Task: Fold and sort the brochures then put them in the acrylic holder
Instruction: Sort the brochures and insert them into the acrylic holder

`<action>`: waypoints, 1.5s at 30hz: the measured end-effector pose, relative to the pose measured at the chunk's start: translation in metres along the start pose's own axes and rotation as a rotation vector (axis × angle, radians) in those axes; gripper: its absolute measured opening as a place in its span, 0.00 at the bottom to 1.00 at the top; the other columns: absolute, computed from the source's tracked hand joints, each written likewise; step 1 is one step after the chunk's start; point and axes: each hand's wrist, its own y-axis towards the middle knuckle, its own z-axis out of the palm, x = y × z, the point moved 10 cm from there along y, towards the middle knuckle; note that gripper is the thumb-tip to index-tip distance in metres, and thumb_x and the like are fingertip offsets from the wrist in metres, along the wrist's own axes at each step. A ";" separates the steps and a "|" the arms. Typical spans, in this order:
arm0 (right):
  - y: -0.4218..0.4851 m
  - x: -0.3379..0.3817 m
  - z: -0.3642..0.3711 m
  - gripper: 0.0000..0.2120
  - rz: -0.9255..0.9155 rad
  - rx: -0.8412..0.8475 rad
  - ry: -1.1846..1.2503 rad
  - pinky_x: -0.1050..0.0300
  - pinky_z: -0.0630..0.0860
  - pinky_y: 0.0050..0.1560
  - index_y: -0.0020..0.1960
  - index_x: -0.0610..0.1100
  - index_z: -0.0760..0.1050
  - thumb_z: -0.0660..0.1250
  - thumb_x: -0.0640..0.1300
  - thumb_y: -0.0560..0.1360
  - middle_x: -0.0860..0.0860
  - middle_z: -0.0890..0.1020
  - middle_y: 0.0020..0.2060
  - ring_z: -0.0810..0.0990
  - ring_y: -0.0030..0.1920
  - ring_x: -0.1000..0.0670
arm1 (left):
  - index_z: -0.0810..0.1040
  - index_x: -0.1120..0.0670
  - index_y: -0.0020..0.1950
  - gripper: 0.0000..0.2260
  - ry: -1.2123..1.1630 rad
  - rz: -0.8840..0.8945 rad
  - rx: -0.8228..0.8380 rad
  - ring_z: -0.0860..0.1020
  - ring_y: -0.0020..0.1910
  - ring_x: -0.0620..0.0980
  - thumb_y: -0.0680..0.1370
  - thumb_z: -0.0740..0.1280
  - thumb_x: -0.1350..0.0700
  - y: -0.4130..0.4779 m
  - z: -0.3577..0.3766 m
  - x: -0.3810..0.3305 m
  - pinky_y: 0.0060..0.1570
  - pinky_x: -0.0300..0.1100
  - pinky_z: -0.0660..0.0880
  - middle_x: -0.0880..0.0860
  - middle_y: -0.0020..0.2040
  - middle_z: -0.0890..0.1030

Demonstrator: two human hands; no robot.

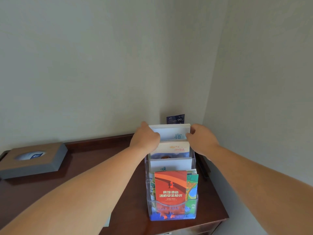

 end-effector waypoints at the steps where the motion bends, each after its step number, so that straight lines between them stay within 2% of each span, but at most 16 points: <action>1: 0.000 0.000 0.000 0.05 -0.007 0.001 -0.003 0.59 0.75 0.35 0.53 0.45 0.75 0.61 0.41 0.80 0.44 0.83 0.55 0.81 0.52 0.43 | 0.66 0.56 0.60 0.12 0.021 0.027 -0.009 0.79 0.48 0.60 0.76 0.59 0.61 -0.001 -0.002 -0.003 0.36 0.44 0.68 0.58 0.54 0.75; 3: 0.000 0.000 -0.002 0.05 -0.011 -0.001 0.005 0.58 0.74 0.35 0.52 0.43 0.76 0.62 0.42 0.80 0.44 0.83 0.53 0.81 0.51 0.43 | 0.67 0.54 0.59 0.12 0.059 0.076 -0.011 0.77 0.47 0.58 0.76 0.58 0.63 -0.001 -0.004 -0.008 0.37 0.44 0.68 0.58 0.54 0.75; 7: -0.001 0.000 -0.010 0.07 -0.019 -0.026 -0.011 0.51 0.79 0.44 0.50 0.41 0.77 0.61 0.42 0.80 0.43 0.83 0.49 0.81 0.47 0.44 | 0.70 0.51 0.57 0.14 0.049 0.113 -0.021 0.76 0.43 0.56 0.76 0.57 0.65 -0.001 -0.008 -0.009 0.35 0.44 0.71 0.57 0.51 0.77; 9: -0.002 0.002 -0.011 0.08 -0.035 -0.034 -0.045 0.54 0.77 0.41 0.53 0.42 0.77 0.60 0.43 0.81 0.44 0.83 0.52 0.81 0.49 0.45 | 0.72 0.50 0.62 0.16 0.055 0.144 -0.041 0.77 0.48 0.57 0.77 0.58 0.63 -0.003 -0.007 -0.012 0.42 0.46 0.74 0.56 0.55 0.78; 12: -0.004 0.004 -0.010 0.09 -0.052 -0.038 -0.075 0.59 0.77 0.36 0.57 0.43 0.76 0.60 0.43 0.81 0.45 0.82 0.55 0.81 0.50 0.45 | 0.74 0.50 0.67 0.17 0.065 0.168 -0.080 0.77 0.56 0.57 0.79 0.59 0.60 -0.005 -0.007 -0.014 0.52 0.45 0.74 0.56 0.61 0.79; 15: -0.005 0.005 -0.013 0.07 -0.030 -0.067 -0.099 0.60 0.72 0.30 0.49 0.44 0.75 0.58 0.42 0.81 0.44 0.83 0.51 0.79 0.44 0.46 | 0.75 0.52 0.67 0.16 0.062 0.175 -0.121 0.76 0.59 0.56 0.80 0.59 0.59 -0.007 -0.012 -0.014 0.55 0.44 0.72 0.55 0.62 0.79; 17: -0.005 0.007 -0.013 0.07 -0.034 -0.080 -0.113 0.59 0.70 0.30 0.46 0.44 0.73 0.58 0.42 0.81 0.43 0.83 0.48 0.79 0.43 0.45 | 0.76 0.53 0.67 0.16 0.062 0.178 -0.144 0.76 0.60 0.55 0.81 0.60 0.59 -0.007 -0.016 -0.013 0.56 0.42 0.72 0.55 0.63 0.80; 22: -0.006 0.006 -0.014 0.09 -0.020 -0.061 -0.135 0.55 0.75 0.36 0.50 0.42 0.75 0.57 0.42 0.82 0.43 0.82 0.49 0.80 0.46 0.44 | 0.73 0.52 0.71 0.17 0.073 0.202 -0.150 0.72 0.68 0.53 0.82 0.59 0.58 -0.010 -0.016 -0.016 0.64 0.41 0.68 0.53 0.70 0.75; 25: -0.006 0.004 -0.014 0.09 -0.005 -0.052 -0.120 0.59 0.68 0.30 0.46 0.42 0.74 0.57 0.42 0.82 0.42 0.82 0.47 0.78 0.42 0.45 | 0.74 0.52 0.71 0.17 0.068 0.200 -0.155 0.72 0.68 0.53 0.82 0.59 0.58 -0.012 -0.016 -0.016 0.64 0.41 0.68 0.53 0.69 0.76; 27: -0.007 0.005 -0.014 0.10 -0.010 -0.056 -0.112 0.59 0.66 0.29 0.45 0.43 0.73 0.57 0.43 0.82 0.43 0.82 0.46 0.77 0.41 0.45 | 0.75 0.52 0.70 0.17 0.055 0.201 -0.171 0.73 0.68 0.53 0.82 0.59 0.57 -0.013 -0.018 -0.015 0.64 0.41 0.68 0.53 0.69 0.76; 35: -0.010 0.006 -0.014 0.10 -0.009 -0.048 -0.068 0.61 0.67 0.27 0.46 0.43 0.73 0.57 0.43 0.82 0.46 0.80 0.43 0.80 0.43 0.45 | 0.75 0.51 0.70 0.16 0.016 0.187 -0.193 0.75 0.66 0.53 0.82 0.60 0.57 -0.016 -0.020 -0.012 0.60 0.41 0.70 0.53 0.68 0.77; 39: -0.010 0.005 -0.013 0.11 0.000 -0.047 -0.065 0.59 0.67 0.27 0.44 0.42 0.74 0.57 0.42 0.81 0.44 0.81 0.43 0.78 0.40 0.45 | 0.75 0.51 0.70 0.16 0.016 0.182 -0.202 0.75 0.66 0.53 0.82 0.61 0.57 -0.017 -0.022 -0.010 0.60 0.41 0.70 0.53 0.68 0.77; 43: -0.012 0.004 -0.011 0.11 -0.004 -0.057 -0.068 0.54 0.78 0.36 0.49 0.42 0.77 0.57 0.43 0.82 0.44 0.83 0.47 0.81 0.44 0.45 | 0.75 0.51 0.70 0.16 0.024 0.192 -0.197 0.74 0.66 0.53 0.82 0.60 0.57 -0.017 -0.020 -0.010 0.62 0.42 0.70 0.53 0.68 0.77; 45: -0.013 0.004 -0.009 0.11 0.003 -0.039 -0.069 0.54 0.79 0.38 0.52 0.42 0.77 0.57 0.44 0.82 0.44 0.83 0.50 0.81 0.46 0.45 | 0.74 0.51 0.71 0.17 0.057 0.194 -0.182 0.74 0.66 0.53 0.82 0.59 0.57 -0.016 -0.018 -0.012 0.62 0.42 0.70 0.53 0.68 0.77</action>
